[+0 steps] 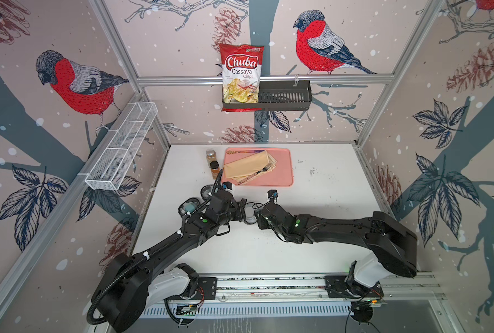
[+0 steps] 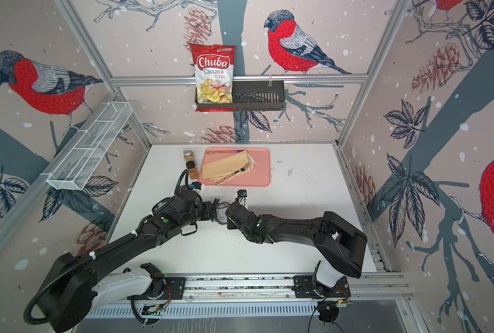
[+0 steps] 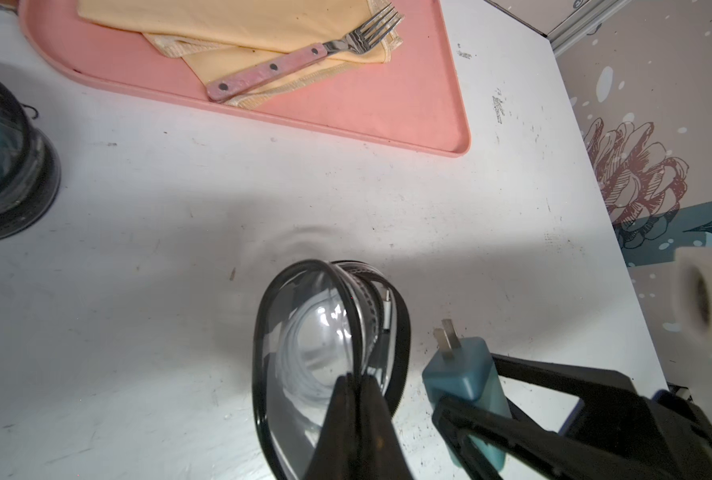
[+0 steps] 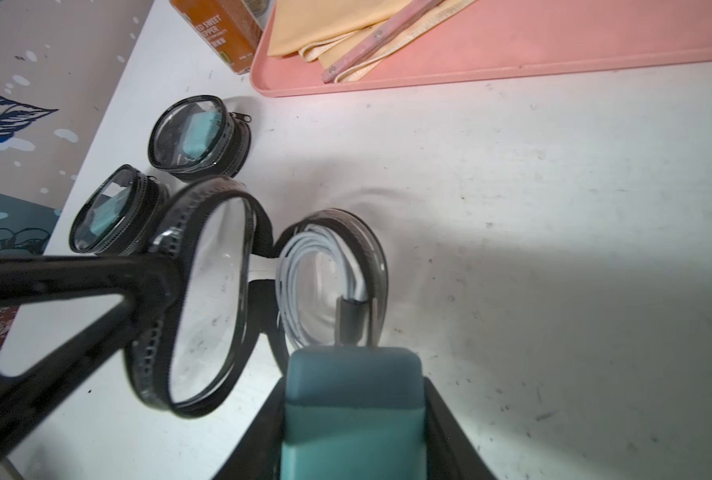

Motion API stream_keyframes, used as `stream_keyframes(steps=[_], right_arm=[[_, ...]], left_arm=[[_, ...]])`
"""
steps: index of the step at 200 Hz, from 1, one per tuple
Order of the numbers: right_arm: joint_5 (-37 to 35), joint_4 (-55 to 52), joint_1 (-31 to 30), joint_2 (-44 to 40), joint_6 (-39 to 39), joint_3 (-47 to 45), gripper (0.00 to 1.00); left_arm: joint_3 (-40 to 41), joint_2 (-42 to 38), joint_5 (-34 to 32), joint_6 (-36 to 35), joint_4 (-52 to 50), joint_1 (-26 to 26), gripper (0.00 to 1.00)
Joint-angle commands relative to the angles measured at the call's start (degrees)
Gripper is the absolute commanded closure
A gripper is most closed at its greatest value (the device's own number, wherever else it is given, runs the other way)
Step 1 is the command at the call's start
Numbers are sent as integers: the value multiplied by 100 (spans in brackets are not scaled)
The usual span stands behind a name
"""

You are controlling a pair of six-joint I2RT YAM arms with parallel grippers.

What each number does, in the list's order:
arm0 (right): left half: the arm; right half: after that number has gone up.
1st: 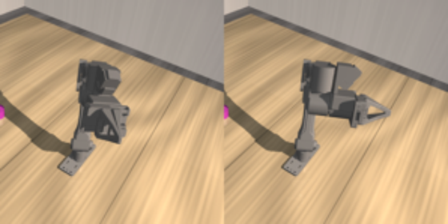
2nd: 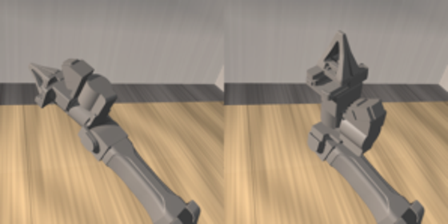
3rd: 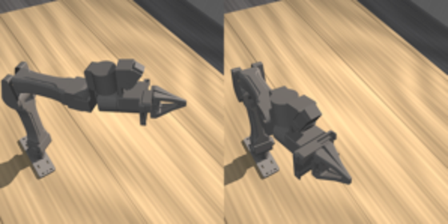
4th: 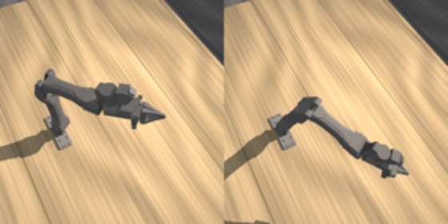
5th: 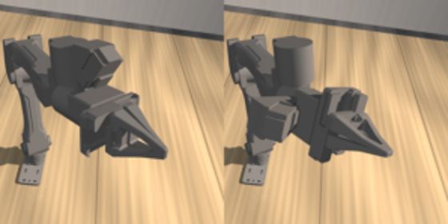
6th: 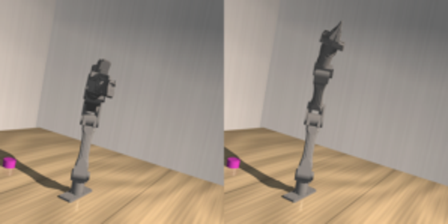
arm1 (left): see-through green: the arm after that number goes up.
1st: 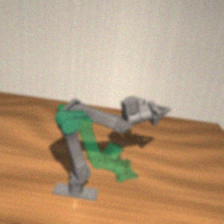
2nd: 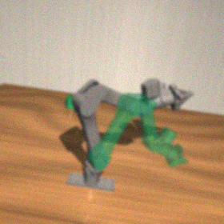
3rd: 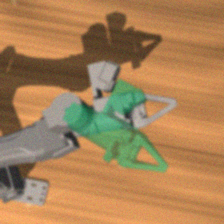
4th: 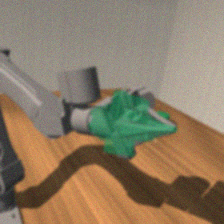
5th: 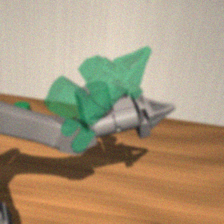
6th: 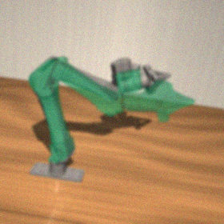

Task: Pack away charging kits
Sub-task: Place the plug in the storage bag.

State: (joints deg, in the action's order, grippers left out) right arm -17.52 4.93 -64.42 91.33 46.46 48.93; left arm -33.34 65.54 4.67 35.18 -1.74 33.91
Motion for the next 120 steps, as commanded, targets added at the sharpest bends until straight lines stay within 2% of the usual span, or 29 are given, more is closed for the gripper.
stream_keyframes(steps=[1,41,120], right_arm=[[108,409,-26,70,-72,77,79],[162,492,119,522,-94,280,80],[469,623,346,1113,-73,458,80]], left_arm=[[-6,100,244,9,476,0,100],[-39,376,488,15,626,-3,100],[-108,496,500,48,582,-3,100]])
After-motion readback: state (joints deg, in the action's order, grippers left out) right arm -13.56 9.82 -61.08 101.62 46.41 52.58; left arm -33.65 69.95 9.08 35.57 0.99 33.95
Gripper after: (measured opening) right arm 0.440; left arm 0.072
